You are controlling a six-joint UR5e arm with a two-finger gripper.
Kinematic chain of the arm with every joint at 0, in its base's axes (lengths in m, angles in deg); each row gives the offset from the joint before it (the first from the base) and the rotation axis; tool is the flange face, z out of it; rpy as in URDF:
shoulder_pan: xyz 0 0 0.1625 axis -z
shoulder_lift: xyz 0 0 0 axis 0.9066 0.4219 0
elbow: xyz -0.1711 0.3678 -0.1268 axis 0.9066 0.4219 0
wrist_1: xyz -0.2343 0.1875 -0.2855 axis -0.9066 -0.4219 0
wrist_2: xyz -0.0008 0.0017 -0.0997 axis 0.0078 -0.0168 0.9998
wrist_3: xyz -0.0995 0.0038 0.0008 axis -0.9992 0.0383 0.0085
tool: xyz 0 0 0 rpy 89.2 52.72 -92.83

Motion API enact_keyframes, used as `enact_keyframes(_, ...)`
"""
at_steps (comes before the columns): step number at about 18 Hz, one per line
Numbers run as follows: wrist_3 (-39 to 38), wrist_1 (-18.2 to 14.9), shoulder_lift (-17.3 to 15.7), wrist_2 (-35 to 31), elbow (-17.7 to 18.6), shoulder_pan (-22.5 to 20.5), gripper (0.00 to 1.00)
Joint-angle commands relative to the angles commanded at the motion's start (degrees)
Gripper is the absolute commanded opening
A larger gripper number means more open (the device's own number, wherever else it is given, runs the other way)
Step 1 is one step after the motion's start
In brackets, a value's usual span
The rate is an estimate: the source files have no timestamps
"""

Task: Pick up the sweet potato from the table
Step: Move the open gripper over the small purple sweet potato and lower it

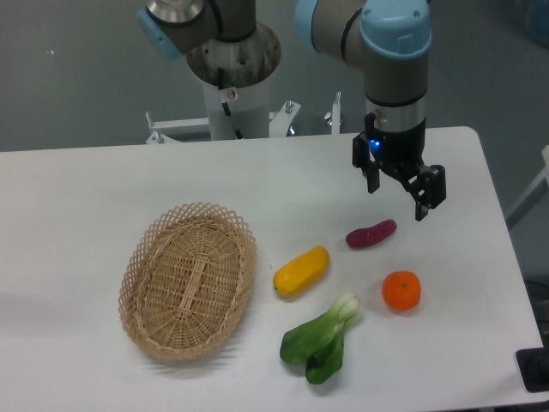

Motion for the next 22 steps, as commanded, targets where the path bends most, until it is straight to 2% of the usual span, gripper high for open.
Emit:
enact_keyframes(9,-1.23,0.17,1.05,0.26,0.17,-0.18,1.00)
enact_keyframes(13,-1.49,1.49,1.32,0.00,2.45,-0.18,1.00)
enact_keyframes(19,-2.28,1.67,2.55,0.00,4.92,-0.09,1.00)
enact_keyframes(22,-2.03,2.37,2.90,0.09,7.29,-0.09,1.00)
